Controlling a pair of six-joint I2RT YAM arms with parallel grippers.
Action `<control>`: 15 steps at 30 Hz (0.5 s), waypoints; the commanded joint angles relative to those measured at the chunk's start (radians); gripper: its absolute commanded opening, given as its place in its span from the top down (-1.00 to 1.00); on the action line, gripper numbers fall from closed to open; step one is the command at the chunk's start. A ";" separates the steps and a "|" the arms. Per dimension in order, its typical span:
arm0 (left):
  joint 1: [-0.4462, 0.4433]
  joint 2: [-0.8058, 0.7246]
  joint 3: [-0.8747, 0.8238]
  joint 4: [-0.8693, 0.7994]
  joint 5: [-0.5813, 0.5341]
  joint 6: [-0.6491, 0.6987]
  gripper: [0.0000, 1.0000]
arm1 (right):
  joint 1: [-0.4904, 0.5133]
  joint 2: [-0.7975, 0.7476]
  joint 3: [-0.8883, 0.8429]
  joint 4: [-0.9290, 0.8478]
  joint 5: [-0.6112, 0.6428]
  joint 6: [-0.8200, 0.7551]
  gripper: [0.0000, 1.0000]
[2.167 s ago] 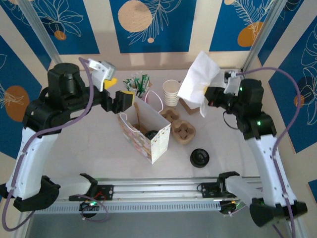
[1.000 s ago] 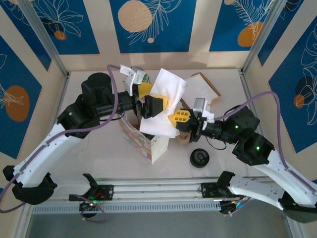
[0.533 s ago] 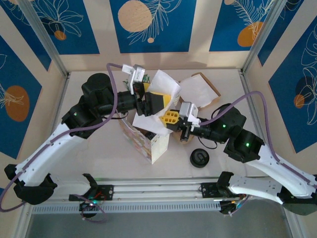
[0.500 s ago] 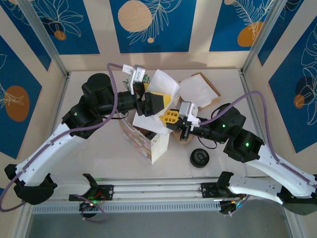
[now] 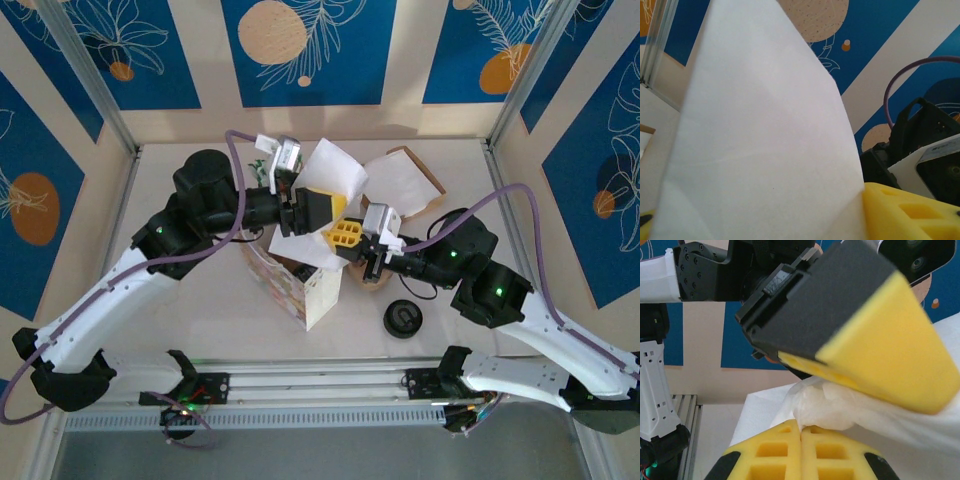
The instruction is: Pack the takeout coffee
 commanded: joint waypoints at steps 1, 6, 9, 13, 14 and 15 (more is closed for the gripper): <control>-0.017 -0.003 0.006 0.007 0.016 0.002 -0.11 | 0.006 -0.001 0.013 0.027 0.017 -0.006 1.00; -0.023 -0.004 0.012 -0.003 0.020 0.005 0.22 | 0.007 -0.002 0.016 0.020 0.030 -0.011 1.00; -0.025 -0.008 0.020 -0.027 0.005 0.019 0.44 | 0.007 -0.001 0.020 0.008 0.048 -0.014 1.00; -0.026 -0.022 0.020 -0.036 -0.025 0.032 0.69 | 0.006 -0.005 0.022 -0.008 0.067 -0.011 0.99; -0.027 -0.026 0.020 -0.039 -0.031 0.036 0.74 | 0.006 -0.007 0.020 -0.011 0.067 -0.009 0.93; -0.026 -0.030 0.022 -0.044 -0.040 0.041 0.79 | 0.007 -0.010 0.018 -0.012 0.070 -0.008 0.87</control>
